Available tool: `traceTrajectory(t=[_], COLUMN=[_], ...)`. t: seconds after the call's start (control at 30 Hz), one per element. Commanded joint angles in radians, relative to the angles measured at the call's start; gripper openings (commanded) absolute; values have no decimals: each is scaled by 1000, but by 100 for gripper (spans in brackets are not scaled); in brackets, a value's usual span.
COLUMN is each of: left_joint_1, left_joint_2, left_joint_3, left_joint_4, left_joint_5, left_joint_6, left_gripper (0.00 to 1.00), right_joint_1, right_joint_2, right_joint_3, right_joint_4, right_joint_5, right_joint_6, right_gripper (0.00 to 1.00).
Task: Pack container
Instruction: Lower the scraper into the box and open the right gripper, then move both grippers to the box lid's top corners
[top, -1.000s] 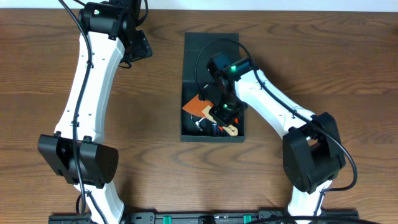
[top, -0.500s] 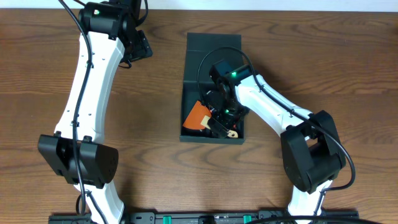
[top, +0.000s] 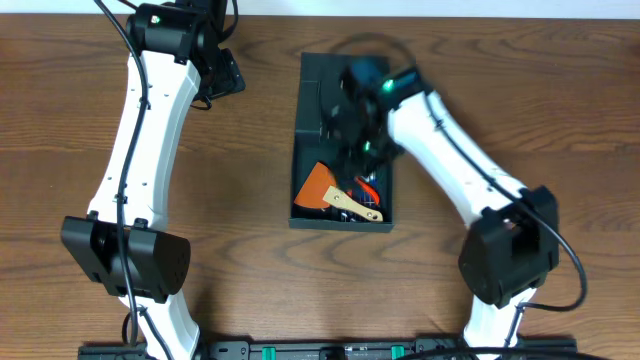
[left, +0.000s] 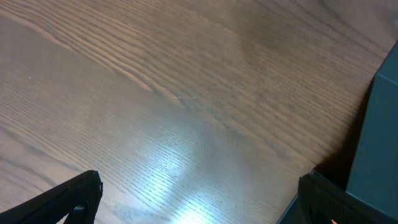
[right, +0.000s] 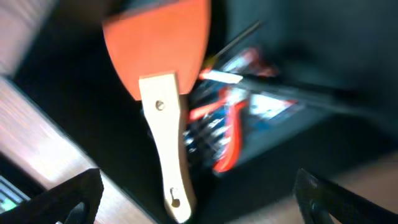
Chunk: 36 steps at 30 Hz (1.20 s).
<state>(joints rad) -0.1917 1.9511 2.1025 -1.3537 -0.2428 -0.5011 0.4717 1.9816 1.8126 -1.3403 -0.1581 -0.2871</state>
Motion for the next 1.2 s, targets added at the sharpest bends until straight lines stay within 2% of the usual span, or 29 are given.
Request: traceTrajectory(t=[0.0, 0.17, 0.3, 0.5, 0.63, 0.7, 0.73, 0.8, 0.83, 1.1, 1.13, 1.17], left_joint_1=[2, 2, 2, 2, 2, 2, 2, 2, 2, 2, 1, 0], left_joint_2=[-8, -8, -8, -8, -8, -8, -8, -8, -8, -8, -8, -8], left_joint_3=[9, 9, 9, 9, 9, 9, 9, 9, 9, 9, 9, 9], left_joint_4=[-3, -3, -3, -3, -3, -3, -3, -3, -3, 31, 26, 22], left_joint_5=[-12, -12, -12, -12, -12, -12, -12, -12, -12, -12, -11, -11], left_joint_6=[-13, -13, -13, -13, -13, -13, -13, -13, -13, -13, -13, -13], left_gripper=[99, 99, 99, 99, 98, 99, 99, 99, 99, 99, 89, 44], right_joint_1=[-57, -190, -331, -500, -576, -601, -612, -625, -628, -628, -628, -628], right_joint_2=[-16, -16, -16, -16, -16, -16, -16, -16, -16, -16, -16, -16], right_joint_3=[200, 420, 457, 426, 425, 425, 425, 425, 425, 425, 425, 425], right_joint_4=[-59, -121, -161, -151, -140, -146, -152, -157, -161, -169, -171, -172], right_joint_5=[117, 322, 350, 304, 183, 126, 108, 100, 101, 106, 109, 109], right_joint_6=[90, 254, 325, 346, 350, 349, 350, 350, 349, 289, 289, 289], right_gripper=[99, 99, 99, 99, 99, 86, 65, 10, 1, 1, 1, 1])
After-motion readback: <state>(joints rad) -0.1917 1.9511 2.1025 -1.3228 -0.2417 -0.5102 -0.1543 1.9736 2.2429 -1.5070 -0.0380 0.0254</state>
